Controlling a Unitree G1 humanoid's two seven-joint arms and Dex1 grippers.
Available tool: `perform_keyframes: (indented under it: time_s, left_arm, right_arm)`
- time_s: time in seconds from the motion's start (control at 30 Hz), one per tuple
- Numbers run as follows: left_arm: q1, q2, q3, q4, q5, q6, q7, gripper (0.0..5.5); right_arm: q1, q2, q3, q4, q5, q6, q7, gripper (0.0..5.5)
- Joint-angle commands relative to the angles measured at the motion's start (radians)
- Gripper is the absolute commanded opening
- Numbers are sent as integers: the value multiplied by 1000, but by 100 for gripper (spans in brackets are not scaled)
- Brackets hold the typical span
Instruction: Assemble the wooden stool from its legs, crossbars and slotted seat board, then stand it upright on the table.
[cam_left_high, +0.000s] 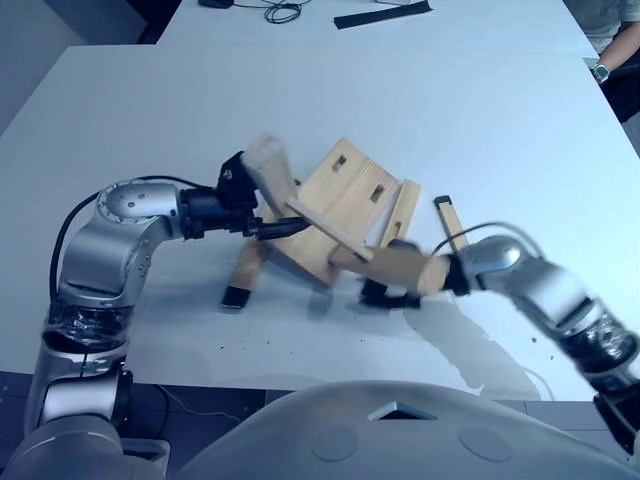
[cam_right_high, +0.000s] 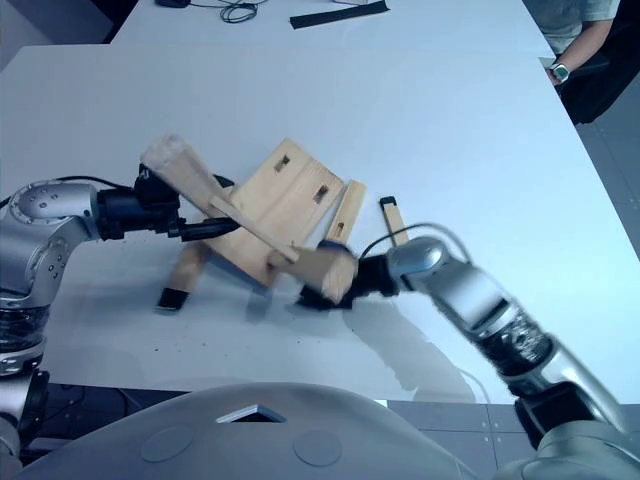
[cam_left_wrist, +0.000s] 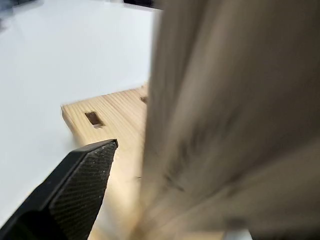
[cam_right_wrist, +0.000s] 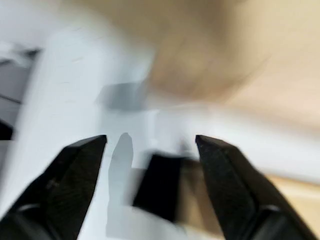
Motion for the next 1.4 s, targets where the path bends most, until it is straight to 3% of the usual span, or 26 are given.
perform_keyframes:
  time_s: [0.03, 0.33, 0.6, 1.4]
  left_arm:
    - [8, -27, -97, -59, -28, -4, -27, 382]
    - [53, 15, -87, -42, -21, -31, -11, 382]
    - [86, 39, -78, -38, -9, -56, -12, 382]
    - [177, 136, -45, 23, 32, -167, -57, 382]
  right_arm:
    - [-71, 64, -43, -83, 1, 10, -21, 354]
    - [-69, 77, -203, -169, 70, 88, -56, 354]
    - [-9, -15, -288, -195, 79, 75, -29, 354]
    - [83, -110, -364, -139, -9, -13, 8, 354]
